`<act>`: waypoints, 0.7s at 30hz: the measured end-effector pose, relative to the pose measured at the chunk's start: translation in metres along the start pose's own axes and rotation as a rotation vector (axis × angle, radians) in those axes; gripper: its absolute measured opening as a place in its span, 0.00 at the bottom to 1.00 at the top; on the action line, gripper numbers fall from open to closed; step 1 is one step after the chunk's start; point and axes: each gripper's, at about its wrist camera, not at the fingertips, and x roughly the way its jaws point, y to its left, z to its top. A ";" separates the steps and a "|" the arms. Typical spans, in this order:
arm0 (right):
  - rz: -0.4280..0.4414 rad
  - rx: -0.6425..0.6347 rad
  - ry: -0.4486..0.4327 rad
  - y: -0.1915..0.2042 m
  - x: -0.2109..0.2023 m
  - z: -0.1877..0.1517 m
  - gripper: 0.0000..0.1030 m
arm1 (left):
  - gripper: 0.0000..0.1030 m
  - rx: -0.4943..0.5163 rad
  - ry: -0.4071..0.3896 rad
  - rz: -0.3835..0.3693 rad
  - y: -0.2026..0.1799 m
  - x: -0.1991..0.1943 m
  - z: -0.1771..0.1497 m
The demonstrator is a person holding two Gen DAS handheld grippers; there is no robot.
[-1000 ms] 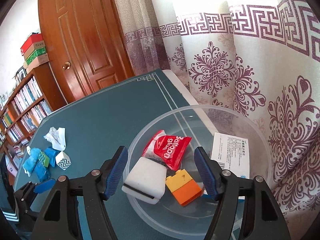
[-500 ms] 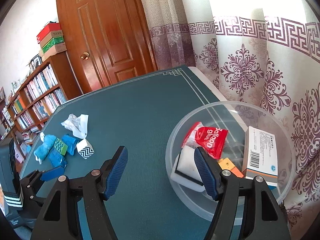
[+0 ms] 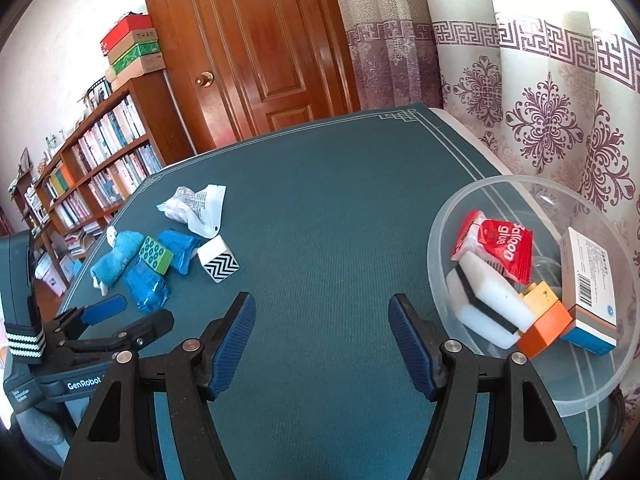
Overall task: Organize objects
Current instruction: 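Move the left tool toward the blue wrapped packet on the table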
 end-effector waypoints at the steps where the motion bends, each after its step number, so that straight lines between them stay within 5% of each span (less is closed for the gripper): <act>1: 0.004 -0.002 0.004 0.002 0.001 -0.001 0.68 | 0.99 -0.013 0.000 0.009 0.005 0.000 0.001; 21: 0.058 -0.015 0.054 0.022 0.019 -0.012 0.68 | 0.99 -0.159 0.046 0.136 0.045 0.032 0.026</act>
